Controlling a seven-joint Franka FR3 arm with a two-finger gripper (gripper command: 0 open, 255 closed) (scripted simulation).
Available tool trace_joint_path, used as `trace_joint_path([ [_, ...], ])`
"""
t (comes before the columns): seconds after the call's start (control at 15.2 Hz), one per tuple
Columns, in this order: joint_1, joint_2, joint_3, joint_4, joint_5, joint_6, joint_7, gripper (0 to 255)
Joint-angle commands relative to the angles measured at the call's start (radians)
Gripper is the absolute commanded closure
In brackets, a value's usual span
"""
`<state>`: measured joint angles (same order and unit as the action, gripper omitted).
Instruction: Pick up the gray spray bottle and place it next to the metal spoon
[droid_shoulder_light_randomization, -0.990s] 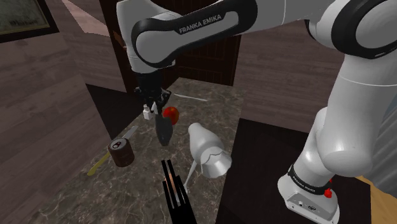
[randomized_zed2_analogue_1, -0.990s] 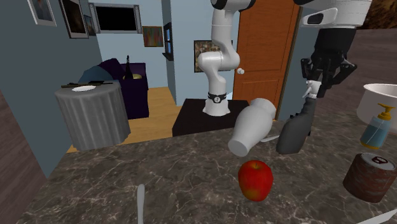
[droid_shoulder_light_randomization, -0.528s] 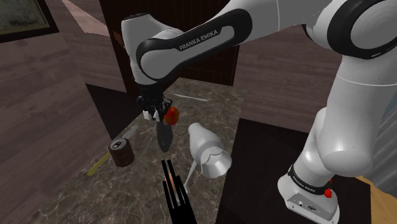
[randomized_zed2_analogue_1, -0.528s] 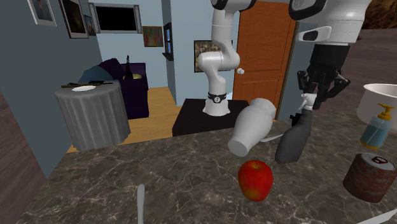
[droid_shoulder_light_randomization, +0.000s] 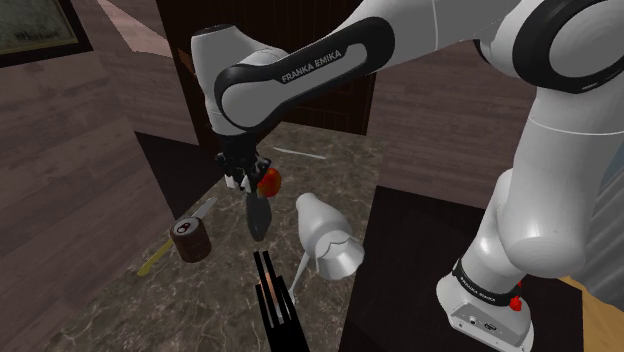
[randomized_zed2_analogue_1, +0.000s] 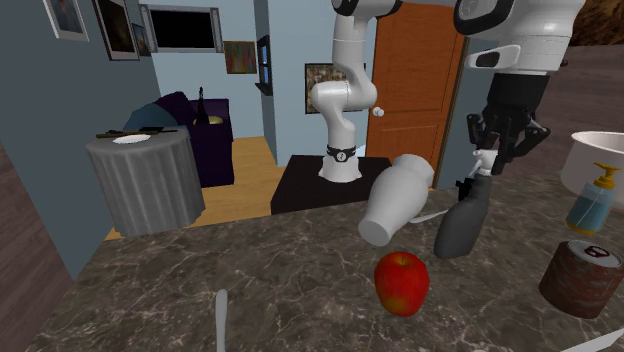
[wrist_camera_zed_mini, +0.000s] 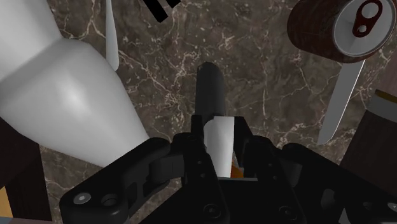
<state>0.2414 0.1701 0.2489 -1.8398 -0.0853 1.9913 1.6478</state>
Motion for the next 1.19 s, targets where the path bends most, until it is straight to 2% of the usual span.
trace_joint_path([
  [0.0, 0.0, 0.0, 0.0, 0.0, 0.0, 0.0, 0.0, 0],
  [0.33, 0.0, 0.0, 0.0, 0.0, 0.0, 0.0, 0.0, 0],
  [0.59, 0.002, -0.024, 0.003, 0.097, 0.01, -0.121, -0.007, 0],
  [1.12, 0.002, -0.024, 0.003, 0.097, 0.01, -0.121, -0.007, 0],
])
